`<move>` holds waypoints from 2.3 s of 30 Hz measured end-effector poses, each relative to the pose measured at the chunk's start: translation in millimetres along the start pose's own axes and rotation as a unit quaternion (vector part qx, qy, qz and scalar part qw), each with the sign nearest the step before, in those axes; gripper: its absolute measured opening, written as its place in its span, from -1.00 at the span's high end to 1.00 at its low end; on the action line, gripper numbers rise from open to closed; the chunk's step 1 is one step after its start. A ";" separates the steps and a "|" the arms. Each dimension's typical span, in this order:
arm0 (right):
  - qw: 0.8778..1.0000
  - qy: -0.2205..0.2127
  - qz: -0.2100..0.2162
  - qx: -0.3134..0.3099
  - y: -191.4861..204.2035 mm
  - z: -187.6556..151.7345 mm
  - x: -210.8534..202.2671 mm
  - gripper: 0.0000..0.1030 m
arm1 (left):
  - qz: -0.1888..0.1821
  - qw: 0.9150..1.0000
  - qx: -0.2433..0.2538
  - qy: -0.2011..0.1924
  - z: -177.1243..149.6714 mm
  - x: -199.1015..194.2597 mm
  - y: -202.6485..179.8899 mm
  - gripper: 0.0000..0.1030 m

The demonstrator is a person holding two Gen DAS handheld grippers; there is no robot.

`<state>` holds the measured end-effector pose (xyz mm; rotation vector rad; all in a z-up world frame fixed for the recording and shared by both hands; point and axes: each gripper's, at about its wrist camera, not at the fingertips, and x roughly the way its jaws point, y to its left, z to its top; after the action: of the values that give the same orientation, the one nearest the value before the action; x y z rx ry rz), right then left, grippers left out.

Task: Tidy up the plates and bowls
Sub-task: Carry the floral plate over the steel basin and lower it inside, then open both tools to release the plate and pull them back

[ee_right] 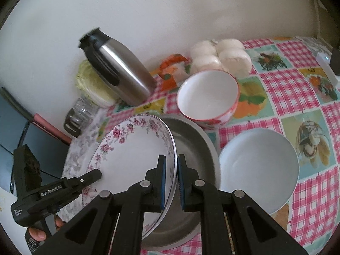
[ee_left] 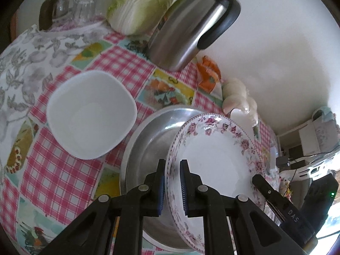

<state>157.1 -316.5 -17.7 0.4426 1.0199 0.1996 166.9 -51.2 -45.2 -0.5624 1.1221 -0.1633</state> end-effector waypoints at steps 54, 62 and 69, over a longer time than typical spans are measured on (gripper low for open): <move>0.995 0.024 -0.086 -0.043 12.3 -4.4 27.1 0.63 | 0.087 0.996 0.032 0.015 3.5 23.3 -2.3 0.54; 0.990 0.010 -0.111 -0.082 36.8 -0.3 4.9 0.13 | 0.131 0.989 0.064 0.004 5.8 2.4 -17.8 -0.16; 0.985 -0.002 -0.132 -0.112 53.0 0.6 -14.4 -0.30 | 0.167 0.982 0.083 -0.010 7.4 -17.4 -27.2 -0.32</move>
<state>152.5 -274.5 17.4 0.1005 1.0270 0.0740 170.0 -64.8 -15.1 -0.2209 1.1539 0.0396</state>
